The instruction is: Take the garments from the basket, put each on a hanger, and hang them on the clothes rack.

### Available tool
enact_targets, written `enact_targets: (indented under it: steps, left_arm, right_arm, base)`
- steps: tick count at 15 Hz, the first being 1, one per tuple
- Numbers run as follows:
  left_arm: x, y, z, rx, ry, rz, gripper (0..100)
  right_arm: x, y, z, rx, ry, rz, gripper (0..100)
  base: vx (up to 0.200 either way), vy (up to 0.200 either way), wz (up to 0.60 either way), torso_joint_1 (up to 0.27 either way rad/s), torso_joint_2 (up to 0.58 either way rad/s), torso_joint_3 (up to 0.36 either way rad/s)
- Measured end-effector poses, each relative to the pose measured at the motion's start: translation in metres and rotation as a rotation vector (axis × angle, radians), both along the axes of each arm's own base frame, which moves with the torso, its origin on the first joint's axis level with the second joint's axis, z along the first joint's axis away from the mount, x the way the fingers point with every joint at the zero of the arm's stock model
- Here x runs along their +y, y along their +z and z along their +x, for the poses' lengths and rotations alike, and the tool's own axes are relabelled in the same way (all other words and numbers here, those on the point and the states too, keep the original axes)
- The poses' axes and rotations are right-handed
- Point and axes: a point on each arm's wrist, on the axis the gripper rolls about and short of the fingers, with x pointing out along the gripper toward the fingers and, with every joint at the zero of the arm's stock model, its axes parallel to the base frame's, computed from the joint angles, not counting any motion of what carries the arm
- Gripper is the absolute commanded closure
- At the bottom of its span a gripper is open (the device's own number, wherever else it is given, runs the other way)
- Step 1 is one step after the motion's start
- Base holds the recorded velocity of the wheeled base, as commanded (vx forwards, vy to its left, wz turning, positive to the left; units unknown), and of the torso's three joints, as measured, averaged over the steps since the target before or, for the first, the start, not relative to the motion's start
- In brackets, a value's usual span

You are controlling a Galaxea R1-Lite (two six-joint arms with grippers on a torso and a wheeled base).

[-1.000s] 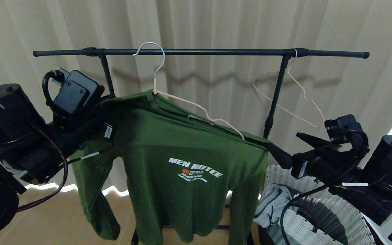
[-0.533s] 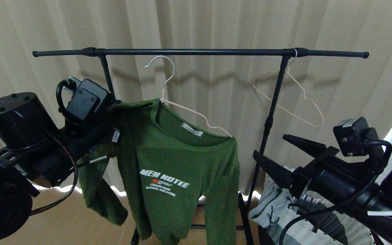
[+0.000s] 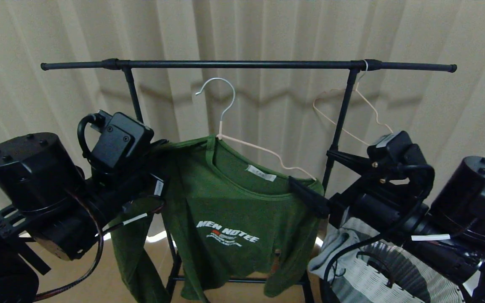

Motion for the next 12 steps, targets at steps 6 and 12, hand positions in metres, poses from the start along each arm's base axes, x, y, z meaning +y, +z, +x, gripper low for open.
enact_targets:
  steps: [6,12]
  left_arm:
    - [-0.017,0.0,-0.011,0.007,-0.015,-0.015,100]
    - [-0.017,-0.004,-0.014,0.019,-0.023,-0.008,100]
  right_arm:
    - [0.014,0.014,0.02,0.018,-0.003,-0.175,0]
    - [0.022,0.044,0.035,-0.035,-0.025,-0.268,0]
  base:
    - [0.0,0.0,0.0,0.0,0.0,0.0]
    - [0.0,0.0,0.0,0.0,0.0,0.0]
